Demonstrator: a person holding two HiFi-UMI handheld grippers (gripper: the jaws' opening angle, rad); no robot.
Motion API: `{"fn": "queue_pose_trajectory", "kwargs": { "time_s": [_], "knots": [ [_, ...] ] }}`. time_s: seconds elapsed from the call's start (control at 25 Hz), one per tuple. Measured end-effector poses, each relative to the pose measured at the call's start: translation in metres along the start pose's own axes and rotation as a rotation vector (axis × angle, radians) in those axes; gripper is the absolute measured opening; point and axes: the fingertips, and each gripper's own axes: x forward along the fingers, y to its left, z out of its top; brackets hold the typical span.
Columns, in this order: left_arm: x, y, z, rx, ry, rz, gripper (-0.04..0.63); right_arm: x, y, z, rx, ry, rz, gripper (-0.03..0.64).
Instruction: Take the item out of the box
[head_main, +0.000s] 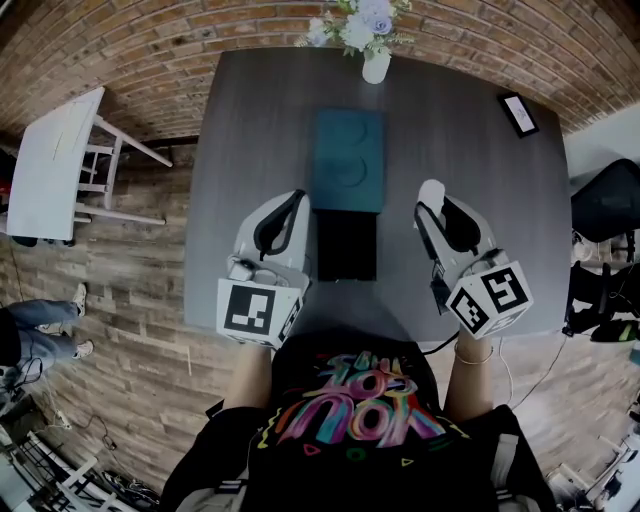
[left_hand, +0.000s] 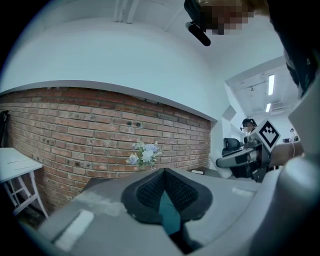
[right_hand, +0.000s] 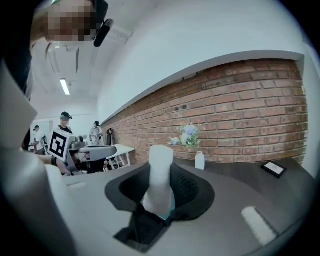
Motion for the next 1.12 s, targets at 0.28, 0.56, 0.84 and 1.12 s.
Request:
{"fn": "queue_pose_trajectory", "kwargs": {
  "time_s": [0.28, 0.56, 0.84, 1.12],
  "knots": [
    [0.003, -0.001, -0.002, 0.003, 0.011, -0.004, 0.002, -0.011, -0.012, -0.003, 0.031, -0.024, -0.026, 0.125],
    [0.002, -0.001, -0.001, 0.010, 0.011, 0.005, 0.002, -0.020, -0.011, -0.001, 0.027, -0.034, -0.033, 0.124],
    [-0.001, -0.001, 0.003, 0.020, 0.006, 0.009, 0.002, -0.025, -0.005, 0.001, 0.031, -0.053, -0.036, 0.124],
    [-0.003, -0.004, 0.008, 0.027, -0.004, 0.002, 0.002, -0.027, 0.003, 0.004, 0.023, -0.066, -0.030, 0.125]
  ]
}}
